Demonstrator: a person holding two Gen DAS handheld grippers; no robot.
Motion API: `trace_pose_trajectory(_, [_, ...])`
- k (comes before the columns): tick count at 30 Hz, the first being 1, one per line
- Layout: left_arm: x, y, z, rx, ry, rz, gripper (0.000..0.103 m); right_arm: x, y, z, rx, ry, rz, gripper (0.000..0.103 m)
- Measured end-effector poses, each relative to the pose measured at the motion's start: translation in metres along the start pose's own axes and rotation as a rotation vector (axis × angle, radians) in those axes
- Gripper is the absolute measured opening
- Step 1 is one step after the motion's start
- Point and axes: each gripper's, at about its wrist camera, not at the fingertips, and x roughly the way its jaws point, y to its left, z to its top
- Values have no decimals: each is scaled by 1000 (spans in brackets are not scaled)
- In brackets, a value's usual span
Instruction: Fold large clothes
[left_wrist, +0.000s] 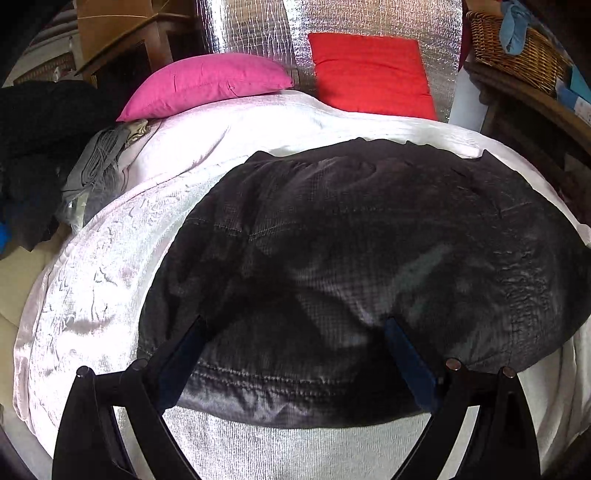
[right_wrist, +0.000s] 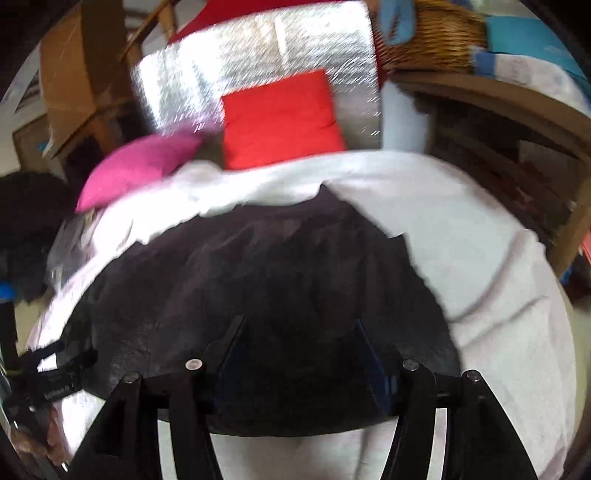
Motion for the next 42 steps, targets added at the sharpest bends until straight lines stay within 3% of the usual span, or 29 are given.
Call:
trace_pose_trajectory(2, [0,-1,-2,5,-6,5,96,32,7,-7,-15,131,-2,63])
trace_pose_trajectory(3, [1,-2,0,7,-8,7,96,45,8,-7,-40,153,-23,63])
trace_pose_trajectory(5, [2,-1,1,12,-8,16,96,41,16,-3,-74,123,-34,64])
trace_pose_trajectory(8, [3,-2,1,15,-14,25,96,20,17,6,-7,41,70,63])
trace_pose_trajectory(11, [-2,-4,1,29,-40,39,96,-5,28,12,-18,-102,147,63])
trace_pose_trajectory(13, [-10,-7,0,42,-72,42,96,-15,34,12,-24,-135,178,63])
trace_pose_trajectory(17, [-25,-10,1,48,-138,43,96,-11,43,7,-12,-104,214,63])
trace_pose_trajectory(22, [-38,-17,1,67,-195,48,96,-8,45,2,-28,-83,194,63])
trace_pose_trajectory(42, [-40,-27,0,93,-206,53,96,-7,16,-1,15,-66,149,63])
